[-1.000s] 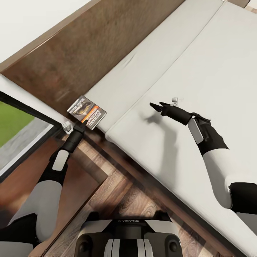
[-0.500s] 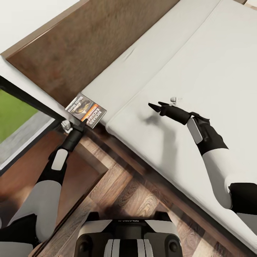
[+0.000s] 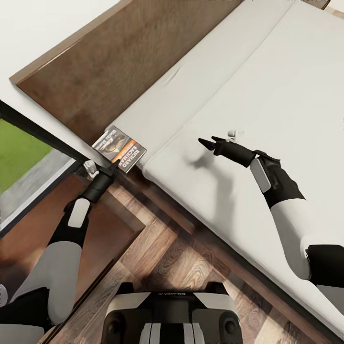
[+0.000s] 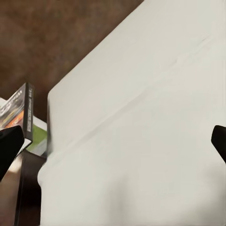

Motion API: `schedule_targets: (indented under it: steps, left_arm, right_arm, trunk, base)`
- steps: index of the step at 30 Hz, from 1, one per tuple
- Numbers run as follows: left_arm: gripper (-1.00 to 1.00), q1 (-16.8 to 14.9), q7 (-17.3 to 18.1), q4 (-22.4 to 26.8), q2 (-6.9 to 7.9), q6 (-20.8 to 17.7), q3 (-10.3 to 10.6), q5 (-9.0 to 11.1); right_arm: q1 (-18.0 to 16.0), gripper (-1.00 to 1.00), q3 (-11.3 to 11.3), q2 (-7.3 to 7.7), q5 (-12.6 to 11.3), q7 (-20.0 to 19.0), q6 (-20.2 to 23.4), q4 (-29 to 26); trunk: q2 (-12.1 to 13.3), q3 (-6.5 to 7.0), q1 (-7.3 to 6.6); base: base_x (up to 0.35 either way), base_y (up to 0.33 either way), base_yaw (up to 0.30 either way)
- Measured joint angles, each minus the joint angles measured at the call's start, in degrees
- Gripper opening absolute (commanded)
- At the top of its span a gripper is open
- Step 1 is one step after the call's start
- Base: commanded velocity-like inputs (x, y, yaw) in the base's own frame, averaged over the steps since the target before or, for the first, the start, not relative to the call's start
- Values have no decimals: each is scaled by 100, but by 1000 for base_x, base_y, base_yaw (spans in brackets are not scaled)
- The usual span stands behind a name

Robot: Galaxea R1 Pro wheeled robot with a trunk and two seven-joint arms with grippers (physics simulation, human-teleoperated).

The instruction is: In the bedroom, move the book from the bed onto either nightstand, and place the two sandals side by side next to the bed.

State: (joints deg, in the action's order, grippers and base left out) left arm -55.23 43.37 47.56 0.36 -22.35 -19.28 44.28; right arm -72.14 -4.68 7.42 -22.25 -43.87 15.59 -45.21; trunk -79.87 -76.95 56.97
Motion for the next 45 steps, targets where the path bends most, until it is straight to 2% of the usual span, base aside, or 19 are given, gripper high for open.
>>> schedule_targets:
  steps: [6,7,9,12,14,17,20,24,31,34,39,40,45]
  left_arm:
    - [-100,5,18,63,0,-8,24,-44]
    - [-100,60,16,282,-13,-79,61,-37]
    - [-100,101,14,403,-15,-144,104,-66]
    - [-100,273,11,784,-13,-492,307,-66]
    - [-100,354,9,967,-10,-612,394,-70]
    - [-100,570,-8,1417,-7,-826,655,-67]
    - [-100,679,-27,1700,-3,-1002,825,-60]
    - [-100,728,-42,2015,-1,-1329,915,-52]
    - [-100,735,-44,2162,0,-1418,938,-45]
    - [-100,735,-14,2333,3,-1422,1057,-54]
    - [-100,734,-35,2382,9,-1422,1170,-60]
    - [-100,735,-30,2329,8,-1423,1206,-154]
    - [-100,737,6,2217,8,-1425,1205,-406]
  right_arm:
    - [0,100,-68,0,-1,49,34,-3]
    - [0,100,-133,0,1,50,61,-2]
    - [0,100,-190,2,4,50,74,-4]
    - [0,100,-313,4,-1,50,86,-1]
    - [0,100,-328,3,-2,50,87,7]
    - [0,100,-363,4,-1,48,90,20]
    - [0,100,-379,1,-7,43,95,29]
    - [0,100,-385,0,-13,38,95,36]
    - [116,100,-385,7,-10,23,89,30]
    - [298,100,-385,9,-13,-9,97,28]
    - [362,100,-379,21,-4,-13,272,-60]
    - [488,100,-387,59,5,-16,635,-111]
    - [572,100,-389,58,-2,-16,681,-112]
  trunk:
    - [241,108,-132]
    - [281,126,-154]
    - [361,162,-198]
    - [481,215,-264]
    - [562,251,-308]
    - [682,305,-374]
    - [802,359,-440]
    - [963,431,-527]
    - [1244,557,-681]
    - [1364,621,-747]
    - [1565,750,-857]
    - [1605,777,-879]
    - [1806,912,-989]
  base:
    - [0,0,0]
    - [0,0,0]
    - [0,0,0]
    - [0,0,0]
    - [0,0,0]
    - [0,0,0]
    - [0,0,0]
    - [0,0,0]
    - [0,0,-1]
    - [0,0,-57]
    - [0,0,-102]
    - [0,0,-118]
    - [0,0,-126]
